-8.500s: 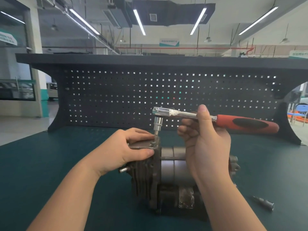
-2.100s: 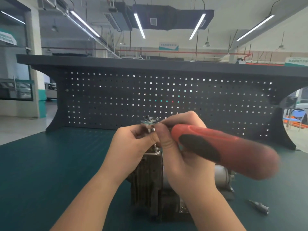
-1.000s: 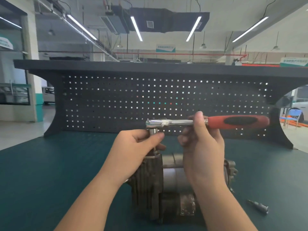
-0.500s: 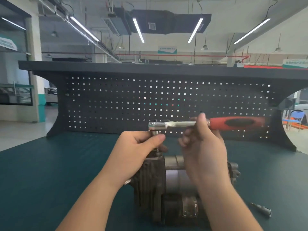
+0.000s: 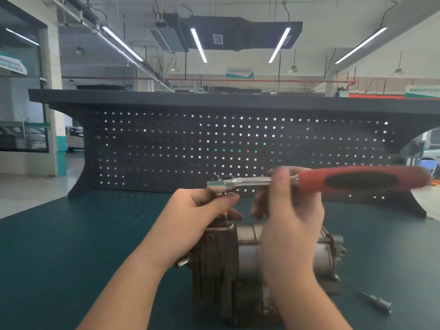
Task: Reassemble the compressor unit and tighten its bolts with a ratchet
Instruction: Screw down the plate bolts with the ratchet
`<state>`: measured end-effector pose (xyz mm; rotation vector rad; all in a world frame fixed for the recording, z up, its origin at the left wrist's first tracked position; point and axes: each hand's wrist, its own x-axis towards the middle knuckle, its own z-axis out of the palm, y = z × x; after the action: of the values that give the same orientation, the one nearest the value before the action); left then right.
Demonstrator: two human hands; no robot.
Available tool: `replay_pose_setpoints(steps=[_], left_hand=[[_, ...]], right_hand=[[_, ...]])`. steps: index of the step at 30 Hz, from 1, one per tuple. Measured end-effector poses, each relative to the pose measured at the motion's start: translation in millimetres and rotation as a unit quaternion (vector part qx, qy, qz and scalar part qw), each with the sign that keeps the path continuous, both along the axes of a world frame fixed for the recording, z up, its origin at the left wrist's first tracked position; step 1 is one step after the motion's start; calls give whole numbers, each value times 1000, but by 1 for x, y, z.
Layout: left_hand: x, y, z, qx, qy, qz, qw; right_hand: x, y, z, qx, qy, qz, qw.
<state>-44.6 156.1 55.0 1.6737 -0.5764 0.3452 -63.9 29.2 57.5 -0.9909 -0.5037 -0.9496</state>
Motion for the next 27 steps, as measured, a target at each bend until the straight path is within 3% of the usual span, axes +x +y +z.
replay_pose_setpoints(steps=[2,4,6,8,10,11,12,14,17,19,21,24,25,27], left_hand=[[1,-2,-2,8,-19,18,1000],[2,-5,-3,-7,-33,33,999],[2,-7,-4,-38,-28,18,999],[-1,-8,-2,-55,-22,13,998],[1,-6,-2,-39,-24,40,998],[1,-5,-2,-23,-16,61,998],[4,-2,-3,-13,-13,67,998],[3,-1,-2,-13,-11,44,999],[-1,-1,0,-17,3,8,1000],[3,-2,-3,7,-13,38,999],[3,-5,-4,17,-29,63,997],[-1,-8,-2,-37,-31,44,998],[-2,-8,-2,-36,-37,46,998],[-1,-7,-3,-5,-38,65,997]], right_hand=[[8,-9,3,152,99,213,960],[11,-10,1,175,118,237,948],[4,-4,0,101,60,126,985],[-6,4,0,-46,-60,-11,997],[-9,7,-1,-249,-120,-157,948],[-10,8,0,-322,-110,-208,917],[-11,9,0,-347,-79,-222,908],[-14,11,4,-292,-24,-96,951],[-3,-1,7,-29,38,32,998],[6,-10,9,123,124,206,963],[13,-13,5,152,137,232,951],[1,-2,2,-15,-11,1,1000],[-2,2,-1,-124,-72,-115,983],[-3,5,-7,-318,-161,-302,884]])
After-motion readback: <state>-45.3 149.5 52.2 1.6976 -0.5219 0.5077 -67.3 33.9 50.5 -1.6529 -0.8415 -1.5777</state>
